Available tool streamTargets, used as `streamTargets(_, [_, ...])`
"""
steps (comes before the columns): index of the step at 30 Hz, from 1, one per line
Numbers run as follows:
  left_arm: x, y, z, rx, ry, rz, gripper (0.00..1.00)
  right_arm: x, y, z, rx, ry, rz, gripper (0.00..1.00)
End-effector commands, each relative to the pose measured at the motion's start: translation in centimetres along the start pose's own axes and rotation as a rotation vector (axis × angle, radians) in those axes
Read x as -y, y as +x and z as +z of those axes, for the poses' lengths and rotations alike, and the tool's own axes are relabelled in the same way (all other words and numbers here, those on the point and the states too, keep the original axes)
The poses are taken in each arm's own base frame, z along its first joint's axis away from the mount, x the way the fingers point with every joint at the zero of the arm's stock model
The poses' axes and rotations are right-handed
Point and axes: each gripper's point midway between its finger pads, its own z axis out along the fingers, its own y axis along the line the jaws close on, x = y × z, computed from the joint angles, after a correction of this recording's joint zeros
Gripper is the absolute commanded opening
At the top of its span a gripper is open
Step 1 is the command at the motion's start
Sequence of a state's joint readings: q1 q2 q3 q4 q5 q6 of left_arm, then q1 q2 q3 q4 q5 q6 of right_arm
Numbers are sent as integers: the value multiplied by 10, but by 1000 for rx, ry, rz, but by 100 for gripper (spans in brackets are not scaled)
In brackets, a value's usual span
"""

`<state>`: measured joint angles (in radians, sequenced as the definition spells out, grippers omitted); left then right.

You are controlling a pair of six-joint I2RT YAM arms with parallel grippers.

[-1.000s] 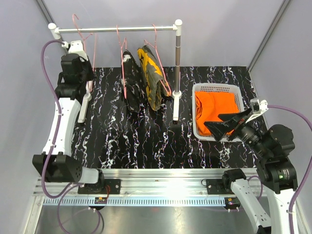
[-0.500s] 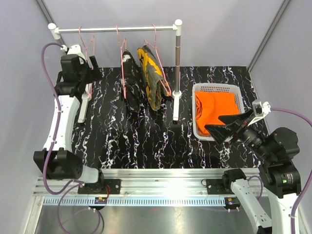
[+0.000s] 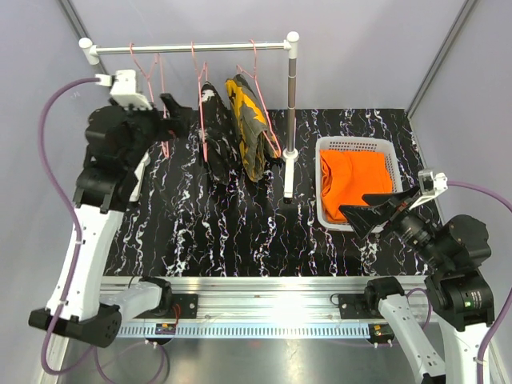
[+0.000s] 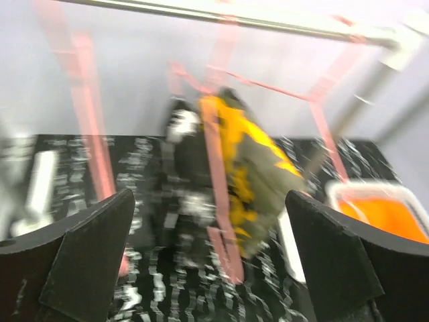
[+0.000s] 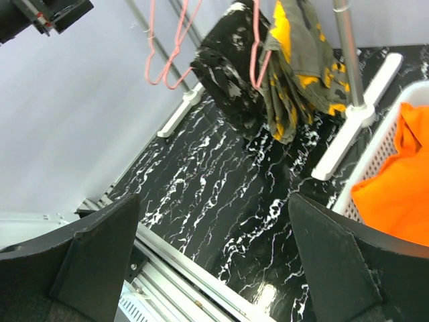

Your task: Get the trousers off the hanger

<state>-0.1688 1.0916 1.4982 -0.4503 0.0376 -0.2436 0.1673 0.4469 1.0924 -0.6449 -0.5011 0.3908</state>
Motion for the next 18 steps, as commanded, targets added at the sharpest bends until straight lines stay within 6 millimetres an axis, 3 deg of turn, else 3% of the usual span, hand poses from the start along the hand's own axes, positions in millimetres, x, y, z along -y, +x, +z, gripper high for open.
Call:
streamTargets(1, [17, 20, 24, -61, -3, 27, 99, 14, 4, 3, -18, 79, 49, 99])
streamTargets(2, [28, 20, 25, -69, 11, 40, 99, 17, 7, 3, -35, 90, 59, 99])
streamTargets(3, [23, 35, 35, -116, -31, 51, 99, 15, 8, 3, -44, 87, 65, 99])
streamTargets(9, [22, 70, 58, -213, -63, 73, 95, 6, 10, -1, -47, 40, 59, 99])
streamTargets(18, [5, 125, 93, -369, -136, 129, 63, 4, 12, -3, -41, 24, 51, 99])
